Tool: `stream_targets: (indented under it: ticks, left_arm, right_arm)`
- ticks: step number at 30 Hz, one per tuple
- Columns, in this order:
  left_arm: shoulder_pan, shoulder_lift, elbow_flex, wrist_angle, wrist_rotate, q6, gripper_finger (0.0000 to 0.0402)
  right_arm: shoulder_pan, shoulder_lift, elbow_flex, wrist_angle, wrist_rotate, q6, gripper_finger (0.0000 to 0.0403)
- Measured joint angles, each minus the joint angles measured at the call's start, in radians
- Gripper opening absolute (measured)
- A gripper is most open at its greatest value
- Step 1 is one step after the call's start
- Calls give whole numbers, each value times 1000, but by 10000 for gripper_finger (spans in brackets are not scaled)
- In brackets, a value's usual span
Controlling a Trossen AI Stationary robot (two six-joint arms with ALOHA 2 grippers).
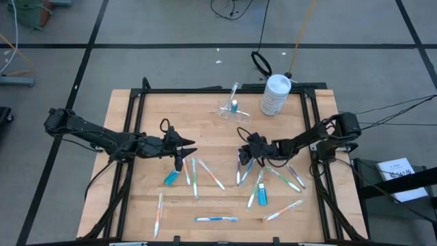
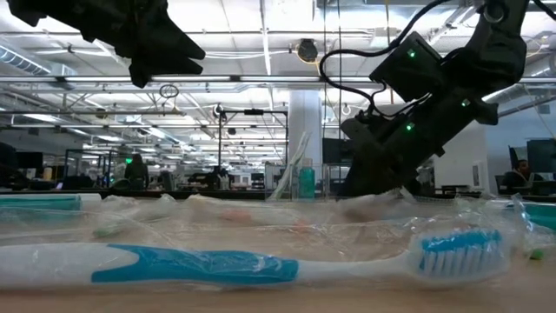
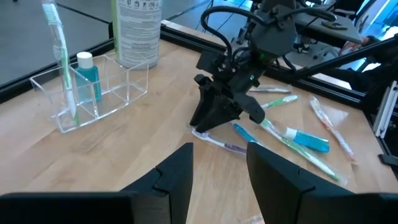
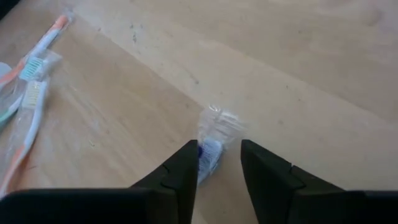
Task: Pick & Place toothbrushing station
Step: Put the purple toothbrush into the transparent organizer
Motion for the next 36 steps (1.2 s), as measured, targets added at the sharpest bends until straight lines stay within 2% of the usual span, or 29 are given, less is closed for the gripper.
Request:
stream_targets:
  ticks: [10,15,21,28,36]
  left_arm:
    - [0,0,0,-35,8,-14,152]
    - [0,0,0,-68,9,-48,152]
    - [-2,0,0,-76,9,-57,152]
    - [-2,0,0,-75,9,-59,152]
    - [-2,0,0,-75,9,-59,152]
  right_arm:
    - [-9,3,-2,63,-11,-106,6]
    - [-19,-5,-3,84,-11,-137,5]
    - [-38,-102,-4,136,-11,-244,1]
    - [-78,-268,-3,267,-7,-468,1]
    - [-195,-444,-3,405,6,-794,0]
